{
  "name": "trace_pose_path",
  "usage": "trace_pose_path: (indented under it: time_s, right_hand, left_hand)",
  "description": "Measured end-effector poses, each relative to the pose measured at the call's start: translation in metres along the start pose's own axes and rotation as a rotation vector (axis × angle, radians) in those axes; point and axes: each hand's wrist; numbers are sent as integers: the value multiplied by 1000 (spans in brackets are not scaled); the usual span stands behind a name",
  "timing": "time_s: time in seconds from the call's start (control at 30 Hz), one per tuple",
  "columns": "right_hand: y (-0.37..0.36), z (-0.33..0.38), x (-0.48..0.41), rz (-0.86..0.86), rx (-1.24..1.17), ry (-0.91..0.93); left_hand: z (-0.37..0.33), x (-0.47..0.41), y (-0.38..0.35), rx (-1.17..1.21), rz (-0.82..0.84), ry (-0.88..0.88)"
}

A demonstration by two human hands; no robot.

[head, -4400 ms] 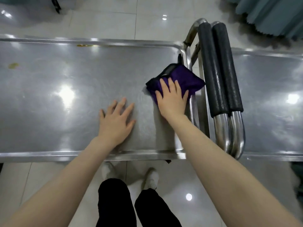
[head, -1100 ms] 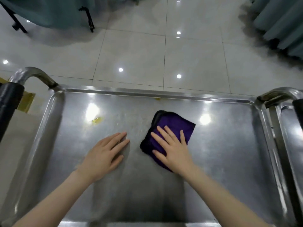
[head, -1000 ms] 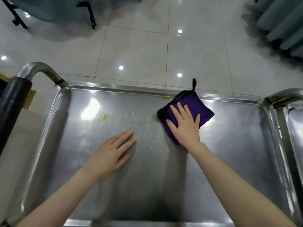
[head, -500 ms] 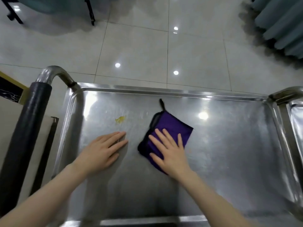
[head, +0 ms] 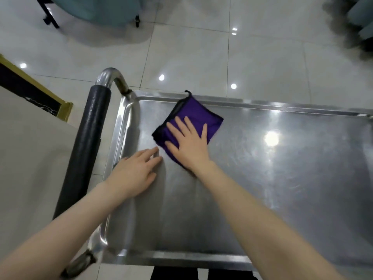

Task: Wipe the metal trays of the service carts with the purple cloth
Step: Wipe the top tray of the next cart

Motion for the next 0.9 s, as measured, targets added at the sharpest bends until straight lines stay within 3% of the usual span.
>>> trace_pose_path:
  time_s: [0.07,0.13,0.3,0.4,0.47,0.63,0.7,0.8,0.9]
  right_hand:
    - [4,-16,25,37,34,79]
    - [12,-53,57,-12,29,11]
    - [44,-127,86,-206,-95,-591]
    - [39,-100,50,-244,-136,-718]
    - [23,-55,15,-203,-140,-643]
    - [-25,85,-61,3,-70,-155]
    - [-35,109,-61,74,-29,-16]
    - [-29,83,-35,30,-9,59]
    - [-5,10,8,-77,-49,-116]
  left_hand:
    - [9,-1,11,-34,10,-4]
    - [18,-5,24,-94,-21,-58]
    - [53,-4,60,-238,-254,-127]
    - [70,4,71,-278,-340,-119]
    - [74,8,74,-237,-409,-81]
    - [70,3,70,-96,-527,100]
    - [71,3,70,-54,-541,130]
    - [71,5,70,-68,-527,128]
    - [70,4,71,-58,-527,143]
Point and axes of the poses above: each hand's wrist, its own x-axis away from the middle knuckle, its own y-axis out of the back of the hand, z = x × y, and after that the axes turned 9 degrees about -x, right-handed
